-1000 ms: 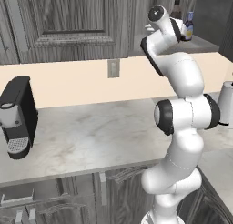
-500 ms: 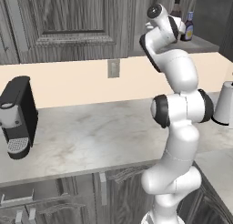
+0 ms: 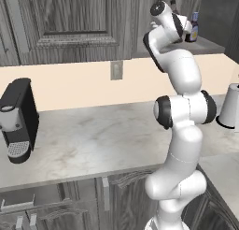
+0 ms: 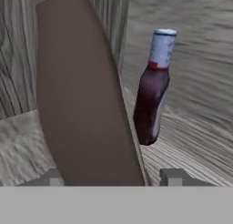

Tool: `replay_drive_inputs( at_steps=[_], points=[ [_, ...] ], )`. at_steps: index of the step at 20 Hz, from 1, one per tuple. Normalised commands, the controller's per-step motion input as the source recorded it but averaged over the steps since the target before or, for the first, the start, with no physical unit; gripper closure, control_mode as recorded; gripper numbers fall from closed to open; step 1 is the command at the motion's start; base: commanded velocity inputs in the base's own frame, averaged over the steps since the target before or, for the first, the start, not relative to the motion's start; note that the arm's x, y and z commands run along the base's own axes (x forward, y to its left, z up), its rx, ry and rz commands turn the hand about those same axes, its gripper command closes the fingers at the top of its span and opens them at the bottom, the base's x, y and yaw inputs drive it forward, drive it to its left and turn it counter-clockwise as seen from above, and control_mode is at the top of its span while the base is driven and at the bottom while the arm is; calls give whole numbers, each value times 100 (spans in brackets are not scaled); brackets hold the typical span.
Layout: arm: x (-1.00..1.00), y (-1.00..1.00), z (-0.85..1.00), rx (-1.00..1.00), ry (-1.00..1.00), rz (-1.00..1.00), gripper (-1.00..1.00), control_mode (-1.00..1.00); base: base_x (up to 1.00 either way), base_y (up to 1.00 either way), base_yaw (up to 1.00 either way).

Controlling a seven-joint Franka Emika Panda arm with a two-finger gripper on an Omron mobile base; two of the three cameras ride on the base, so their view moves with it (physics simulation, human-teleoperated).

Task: Take 2 condiments from the cabinet and move them on the counter near the stove.Make sure the condiments are lined up with each other, next to each other.

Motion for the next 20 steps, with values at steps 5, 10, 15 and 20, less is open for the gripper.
replay_drive_inputs(
  at_steps=[5,10,15,20],
  points=[
    [-26,-40,-6,0,0,-8,100,-100,0,0,0],
    [-7,-13,-19,-4,-2,-3,100,-100,0,0,0],
    [-15,1,-38,-12,-26,0,100,-100,0,0,0],
    [-74,2,-2,-5,-41,3,100,-100,0,0,0]
  ],
)
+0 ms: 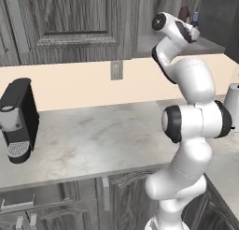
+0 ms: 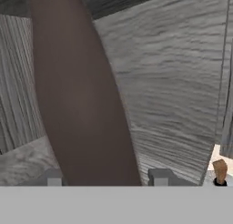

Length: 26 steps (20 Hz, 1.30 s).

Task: Take 2 condiments from the cabinet and move them on the counter near the stove.Make sure the condiments are lined up with each other, next to each other.

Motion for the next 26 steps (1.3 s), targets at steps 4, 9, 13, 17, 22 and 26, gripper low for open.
replay_drive_inputs(
  at_steps=[4,9,13,17,22,26],
  points=[
    [-100,10,19,0,-15,8,100,-100,0,0,0],
    [-100,9,18,0,0,10,100,-100,0,0,0],
    [-100,23,37,-2,5,16,100,-100,0,0,0],
    [-100,32,33,-3,11,25,100,-100,0,0,0],
    [-92,23,0,-1,15,40,100,-100,0,0,0],
    [-61,19,0,2,12,38,100,-100,0,0,0]
  ],
)
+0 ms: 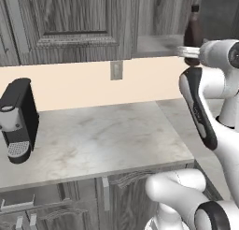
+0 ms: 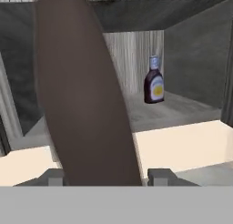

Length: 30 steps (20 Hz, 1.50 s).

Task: Take 2 condiments from the cabinet and move them on the counter near the stove.Make sure the condiments are lined up with each other, next to each other.

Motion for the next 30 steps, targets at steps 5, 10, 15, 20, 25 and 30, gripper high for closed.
replay_drive_inputs(
  at_steps=[5,10,15,20,25,30],
  points=[
    [-38,31,-10,5,3,30,100,-100,0,0,0],
    [-10,51,-17,0,0,12,100,-100,0,0,0],
    [-2,26,-27,3,-1,0,100,-100,0,0,0],
    [-33,2,-26,3,-9,0,100,-100,0,0,0],
    [-56,0,-14,0,-19,0,100,-100,0,0,0],
    [-64,0,-2,0,-1,-1,100,-100,0,0,0]
  ],
)
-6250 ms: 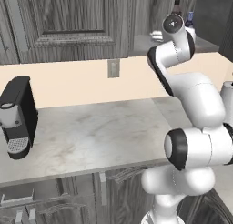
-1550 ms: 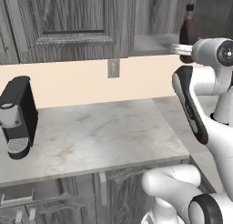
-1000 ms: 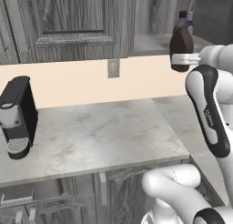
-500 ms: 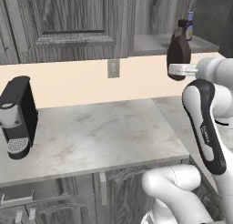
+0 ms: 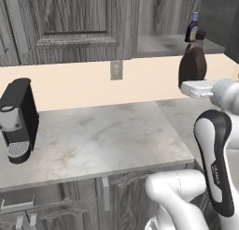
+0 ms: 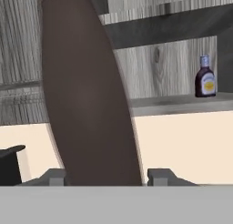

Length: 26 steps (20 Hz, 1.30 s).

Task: Take 2 condiments from the cabinet and move them on the counter near the stove.Make sure the condiments are lined up with each other, next to each other.

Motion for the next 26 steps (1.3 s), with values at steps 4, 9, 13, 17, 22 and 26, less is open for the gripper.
replay_drive_inputs(
  at_steps=[4,9,13,17,22,26],
  points=[
    [-53,0,-1,0,-1,-1,100,-100,0,0,0],
    [-34,0,0,0,0,0,100,-100,0,0,0],
    [0,0,0,0,0,0,100,-100,0,0,0],
    [-2,1,-3,0,0,0,100,100,-9,31,0],
    [0,0,0,0,0,0,100,100,-21,91,0],
    [0,0,0,0,0,0,100,100,-37,100,0]
  ],
)
